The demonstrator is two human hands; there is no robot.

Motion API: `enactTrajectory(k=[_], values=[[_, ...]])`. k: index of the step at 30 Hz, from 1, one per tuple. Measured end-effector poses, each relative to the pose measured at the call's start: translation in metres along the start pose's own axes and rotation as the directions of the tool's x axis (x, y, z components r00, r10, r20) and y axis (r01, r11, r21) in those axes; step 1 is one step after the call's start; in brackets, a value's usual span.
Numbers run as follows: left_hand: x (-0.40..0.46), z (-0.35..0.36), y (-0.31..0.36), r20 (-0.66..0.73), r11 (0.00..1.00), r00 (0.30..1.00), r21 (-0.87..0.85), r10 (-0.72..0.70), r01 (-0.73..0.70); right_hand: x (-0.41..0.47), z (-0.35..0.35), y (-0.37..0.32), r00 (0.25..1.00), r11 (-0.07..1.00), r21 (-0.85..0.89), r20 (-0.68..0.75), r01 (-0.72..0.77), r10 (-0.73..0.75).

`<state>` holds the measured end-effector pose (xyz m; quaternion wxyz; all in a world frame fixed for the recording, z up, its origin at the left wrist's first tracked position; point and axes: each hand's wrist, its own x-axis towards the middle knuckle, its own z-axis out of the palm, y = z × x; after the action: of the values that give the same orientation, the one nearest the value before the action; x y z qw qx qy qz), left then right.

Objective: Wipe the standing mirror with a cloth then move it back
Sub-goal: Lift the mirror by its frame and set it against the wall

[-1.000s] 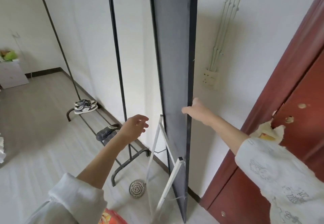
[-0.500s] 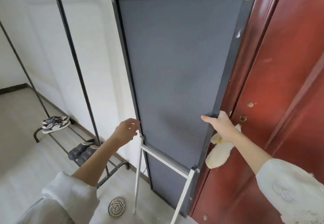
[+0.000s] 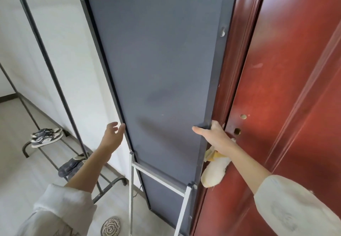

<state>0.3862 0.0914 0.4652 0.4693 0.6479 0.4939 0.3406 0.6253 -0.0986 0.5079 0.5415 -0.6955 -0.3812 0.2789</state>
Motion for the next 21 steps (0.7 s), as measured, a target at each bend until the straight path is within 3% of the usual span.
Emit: enactTrajectory(k=[10,15,21], values=[[0.113,-0.004,0.019,-0.043,0.994,0.997,-0.082,0.065,-0.069,0.016,-0.006,0.000,0.990,0.991,0.126,-0.123,-0.051,0.066],[0.165,0.014,0.026,0.052,0.965,0.985,-0.216,0.165,-0.150,0.015,0.000,0.008,0.983,0.982,0.186,-0.175,-0.017,0.050],[0.175,0.030,0.012,0.076,0.927,0.991,-0.368,0.107,-0.072,0.021,0.015,0.017,0.880,0.966,0.259,-0.458,-0.003,0.126]])
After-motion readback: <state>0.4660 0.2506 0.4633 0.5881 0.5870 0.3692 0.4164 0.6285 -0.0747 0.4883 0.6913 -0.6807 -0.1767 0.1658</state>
